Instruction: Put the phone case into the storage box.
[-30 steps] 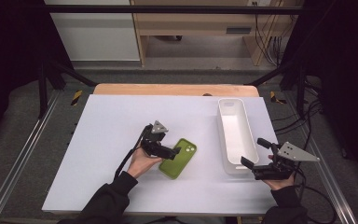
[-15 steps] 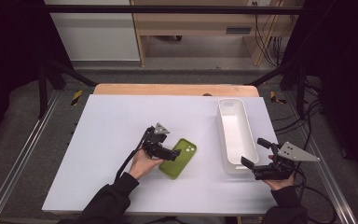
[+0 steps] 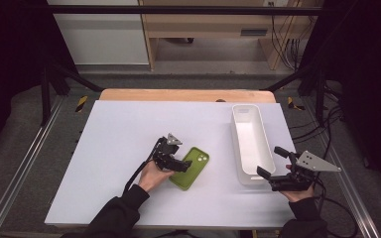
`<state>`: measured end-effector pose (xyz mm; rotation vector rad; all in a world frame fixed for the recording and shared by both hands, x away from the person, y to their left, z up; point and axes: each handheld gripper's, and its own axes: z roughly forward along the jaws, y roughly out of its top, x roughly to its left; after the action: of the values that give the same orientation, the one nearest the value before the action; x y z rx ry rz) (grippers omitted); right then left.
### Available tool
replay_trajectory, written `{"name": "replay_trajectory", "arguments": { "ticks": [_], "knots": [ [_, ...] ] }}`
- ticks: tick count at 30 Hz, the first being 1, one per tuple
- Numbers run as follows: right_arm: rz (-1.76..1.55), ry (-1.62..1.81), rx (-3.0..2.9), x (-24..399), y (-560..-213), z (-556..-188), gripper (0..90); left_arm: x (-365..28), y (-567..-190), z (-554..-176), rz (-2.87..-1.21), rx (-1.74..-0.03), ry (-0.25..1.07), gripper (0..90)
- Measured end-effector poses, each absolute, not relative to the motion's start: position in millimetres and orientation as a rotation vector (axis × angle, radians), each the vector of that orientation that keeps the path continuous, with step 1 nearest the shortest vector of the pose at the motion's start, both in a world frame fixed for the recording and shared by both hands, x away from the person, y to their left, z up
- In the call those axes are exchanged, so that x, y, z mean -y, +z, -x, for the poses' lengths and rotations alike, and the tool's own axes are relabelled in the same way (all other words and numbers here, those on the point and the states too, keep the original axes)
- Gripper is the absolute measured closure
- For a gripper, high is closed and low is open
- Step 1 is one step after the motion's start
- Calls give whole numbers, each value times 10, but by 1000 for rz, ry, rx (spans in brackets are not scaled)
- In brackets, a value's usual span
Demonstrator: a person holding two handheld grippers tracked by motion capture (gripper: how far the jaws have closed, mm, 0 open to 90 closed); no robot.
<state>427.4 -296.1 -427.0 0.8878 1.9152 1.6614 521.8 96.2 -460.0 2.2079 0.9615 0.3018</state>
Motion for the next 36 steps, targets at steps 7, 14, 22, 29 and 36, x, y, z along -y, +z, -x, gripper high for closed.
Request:
{"name": "replay_trajectory", "arguments": {
  "ticks": [7,14,22,29,36],
  "knots": [
    [-889,1661,-1914,2962,-4270,-4274,1,-951,-4632,-5208,-2221,-970,284,265],
    [-888,1660,-1914,2964,-4269,-4273,1,-969,-4638,-5201,-2236,-985,279,342],
    [-888,1663,-1914,2963,-4267,-4271,1,-968,-4638,-5189,-2252,-989,273,435],
    [-889,1659,-1915,2966,-4264,-4268,1,-965,-4640,-5181,-2260,-991,269,524],
    [-891,1658,-1914,2967,-4263,-4266,1,-970,-4638,-5182,-2265,-997,265,596]
  ]
}}
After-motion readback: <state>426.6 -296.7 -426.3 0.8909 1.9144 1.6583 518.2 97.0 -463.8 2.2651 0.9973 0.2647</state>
